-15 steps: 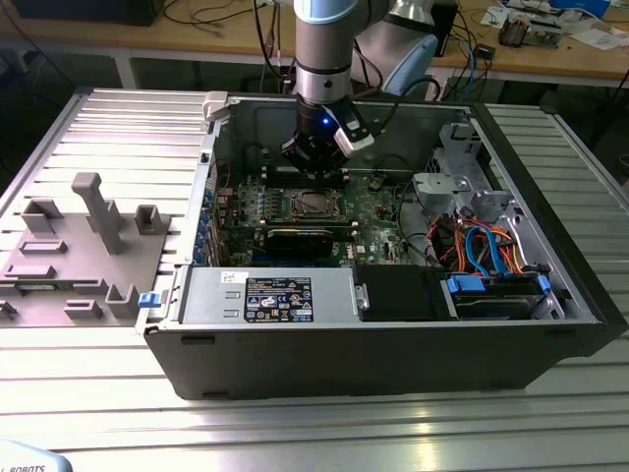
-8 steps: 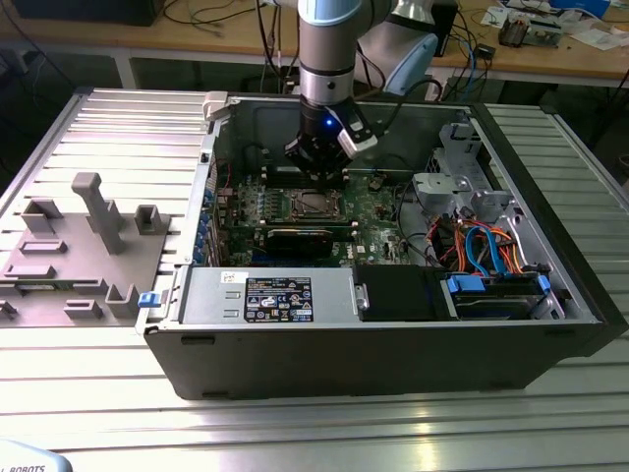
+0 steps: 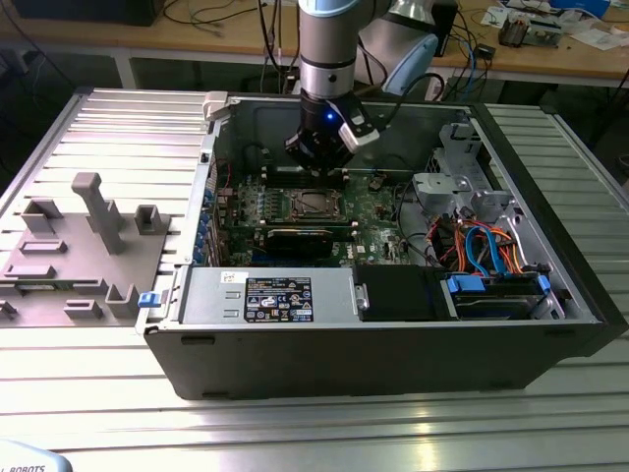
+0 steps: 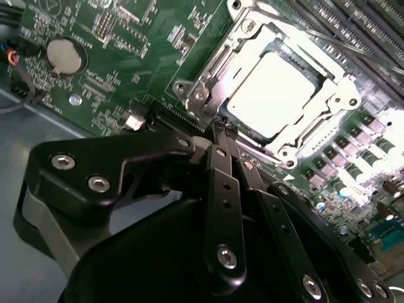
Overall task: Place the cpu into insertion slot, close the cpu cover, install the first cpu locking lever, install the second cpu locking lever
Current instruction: 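Install the first cpu locking lever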
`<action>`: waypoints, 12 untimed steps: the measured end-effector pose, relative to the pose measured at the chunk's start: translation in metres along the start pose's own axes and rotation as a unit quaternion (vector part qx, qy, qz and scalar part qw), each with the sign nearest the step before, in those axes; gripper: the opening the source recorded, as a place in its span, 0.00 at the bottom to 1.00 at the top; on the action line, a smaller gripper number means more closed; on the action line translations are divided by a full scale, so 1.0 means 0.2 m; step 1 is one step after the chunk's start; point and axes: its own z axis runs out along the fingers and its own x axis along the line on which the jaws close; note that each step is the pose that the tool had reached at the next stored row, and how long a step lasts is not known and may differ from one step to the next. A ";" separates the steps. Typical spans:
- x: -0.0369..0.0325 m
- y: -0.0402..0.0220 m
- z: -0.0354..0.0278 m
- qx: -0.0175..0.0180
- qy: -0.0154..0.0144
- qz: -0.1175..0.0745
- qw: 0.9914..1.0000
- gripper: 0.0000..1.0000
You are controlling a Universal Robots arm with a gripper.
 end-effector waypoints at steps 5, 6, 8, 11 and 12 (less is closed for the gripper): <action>0.007 -0.071 0.002 0.005 0.000 0.000 1.000 0.11; 0.008 -0.087 0.002 0.006 0.001 0.000 1.000 0.11; 0.011 -0.118 0.002 0.007 0.001 0.000 1.000 0.11; 0.014 -0.153 0.003 0.009 0.001 -0.001 1.000 0.11; 0.014 -0.154 0.001 0.009 0.001 0.000 1.000 0.11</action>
